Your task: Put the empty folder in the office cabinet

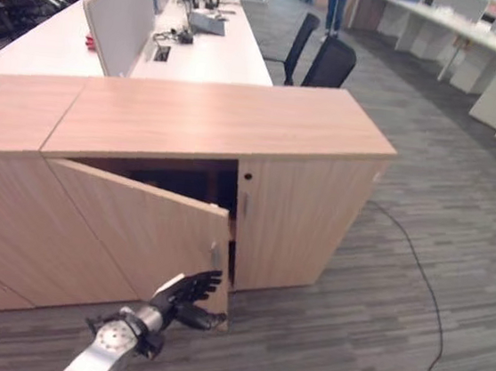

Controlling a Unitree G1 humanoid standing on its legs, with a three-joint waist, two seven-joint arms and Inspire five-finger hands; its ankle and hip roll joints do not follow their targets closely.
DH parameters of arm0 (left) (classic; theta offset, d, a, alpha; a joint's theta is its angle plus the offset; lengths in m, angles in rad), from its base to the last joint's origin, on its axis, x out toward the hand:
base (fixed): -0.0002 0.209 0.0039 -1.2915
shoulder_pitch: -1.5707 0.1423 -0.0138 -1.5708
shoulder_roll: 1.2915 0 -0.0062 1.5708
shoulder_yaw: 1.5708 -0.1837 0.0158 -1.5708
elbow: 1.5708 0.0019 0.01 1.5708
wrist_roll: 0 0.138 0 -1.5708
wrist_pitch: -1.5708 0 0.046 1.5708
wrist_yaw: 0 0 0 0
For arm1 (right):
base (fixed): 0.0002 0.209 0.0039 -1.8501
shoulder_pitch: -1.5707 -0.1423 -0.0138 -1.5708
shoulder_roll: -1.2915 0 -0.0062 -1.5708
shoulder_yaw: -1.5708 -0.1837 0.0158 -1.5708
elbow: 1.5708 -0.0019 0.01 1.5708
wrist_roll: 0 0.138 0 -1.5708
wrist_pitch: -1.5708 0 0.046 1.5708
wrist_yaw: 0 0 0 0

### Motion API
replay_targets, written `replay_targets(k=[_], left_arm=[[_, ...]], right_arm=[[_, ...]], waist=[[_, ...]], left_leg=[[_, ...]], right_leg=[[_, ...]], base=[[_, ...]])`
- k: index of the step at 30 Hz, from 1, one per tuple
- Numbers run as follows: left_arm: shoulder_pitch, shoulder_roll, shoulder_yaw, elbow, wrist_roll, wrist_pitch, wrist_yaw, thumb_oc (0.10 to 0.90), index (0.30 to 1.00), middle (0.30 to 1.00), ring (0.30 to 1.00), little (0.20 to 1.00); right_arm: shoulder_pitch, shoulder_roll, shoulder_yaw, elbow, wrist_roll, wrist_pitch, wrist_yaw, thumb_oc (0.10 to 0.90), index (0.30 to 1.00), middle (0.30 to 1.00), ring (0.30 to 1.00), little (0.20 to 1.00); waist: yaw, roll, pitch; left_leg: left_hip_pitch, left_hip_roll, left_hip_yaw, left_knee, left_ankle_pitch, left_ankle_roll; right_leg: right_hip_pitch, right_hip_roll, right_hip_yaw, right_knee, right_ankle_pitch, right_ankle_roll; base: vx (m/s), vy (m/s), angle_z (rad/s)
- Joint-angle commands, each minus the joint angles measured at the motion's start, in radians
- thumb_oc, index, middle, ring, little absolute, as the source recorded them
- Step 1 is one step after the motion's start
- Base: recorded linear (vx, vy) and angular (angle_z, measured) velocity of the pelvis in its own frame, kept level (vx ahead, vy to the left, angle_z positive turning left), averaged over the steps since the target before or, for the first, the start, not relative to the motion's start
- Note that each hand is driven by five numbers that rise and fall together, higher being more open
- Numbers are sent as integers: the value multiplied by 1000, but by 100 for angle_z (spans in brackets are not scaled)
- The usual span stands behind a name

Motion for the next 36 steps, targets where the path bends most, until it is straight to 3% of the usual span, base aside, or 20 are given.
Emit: replay_targets(k=[1, 3, 5, 11, 14, 15, 16, 22, 26, 32, 36], left_arm=[[-58, 48, 55, -157, -16, -132, -17, 800, 900, 900, 900, 900], [-77, 58, 62, -146, 1, -133, 0, 800, 900, 900, 900, 900], [-90, 60, 66, -137, 12, -134, 10, 800, 900, 900, 900, 900], [-237, 117, 75, -49, 172, -162, 76, 800, 900, 900, 900, 900], [-441, 171, 67, 140, 287, -155, 157, 800, 900, 900, 900, 900], [-445, 170, 64, 143, 287, -156, 158, 800, 900, 900, 900, 900], [-534, 220, 50, 231, 345, -142, 180, 800, 900, 900, 900, 900], [-808, 340, -94, 554, 479, -111, 242, 800, 900, 900, 900, 900], [-953, 369, -148, 744, 474, -107, 289, 800, 900, 900, 900, 900], [-1062, 388, -168, 869, 410, -102, 344, 800, 900, 900, 900, 900], [-1022, 356, -150, 860, 385, -104, 351, 800, 900, 900, 900, 900]], right_arm=[[25, 1, 43, 17, -26, 4, 7, 800, 900, 900, 900, 900], [15, 9, 45, 7, -9, 3, 4, 800, 900, 900, 900, 900], [17, 13, 44, 3, -1, 4, 4, 800, 900, 900, 900, 900], [35, 12, 33, -12, 8, 6, 22, 800, 900, 900, 900, 900], [55, -9, 26, -11, -18, 11, 32, 800, 900, 900, 900, 900], [54, -9, 25, -11, -18, 11, 32, 800, 900, 900, 900, 900], [61, -19, 21, -15, -17, 14, 35, 800, 900, 900, 900, 900], [92, -38, 10, -24, 7, 16, 45, 800, 900, 900, 900, 900], [105, -32, 21, -20, 37, 12, 39, 800, 900, 900, 900, 900], [93, -10, 55, -34, 66, 2, 16, 800, 900, 900, 900, 900], [75, 9, 75, -36, 77, -1, 5, 800, 900, 900, 900, 900]], waist=[[24, 6, -5], [28, 17, 3], [27, 21, -2], [10, 35, -25], [-24, 46, -48], [-22, 46, -48], [-36, 55, -61], [-69, 65, -83], [-84, 65, -92], [-89, 62, -103], [-82, 58, -106]], left_leg=[[-37, -112, -79, 89, -139, 103], [-62, -146, -117, 114, -146, 99], [-57, -146, -112, 105, -145, 99], [53, -170, -83, -43, -133, 106], [94, -188, -61, -155, -97, 111], [95, -188, -60, -159, -95, 111], [112, -194, -54, -200, -81, 115], [134, -204, -34, -252, -67, 119], [135, -205, -33, -252, -69, 121], [127, -205, -30, -252, -69, 123], [122, -206, -35, -252, -67, 123]], right_leg=[[7, -7, -12, -8, -97, 110], [16, -11, -10, -8, -90, 110], [24, -11, -12, -8, -92, 111], [49, -22, -14, -8, -84, 132], [23, -41, 5, 0, -65, 151], [21, -41, 6, 1, -65, 151], [11, -45, 13, 4, -60, 159], [5, -56, 14, 1, -53, 175], [3, -61, 13, -1, -49, 182], [-6, -63, 21, -5, -42, 187], [-9, -64, 15, -8, -42, 187]], base=[[16, 82, -45], [-10, 64, -37], [25, 55, 1], [54, 106, 2], [6, 111, 2], [15, 149, -13], [21, 92, -26], [11, 67, -22], [0, 0, 0], [0, 0, 0], [0, 0, 0]])
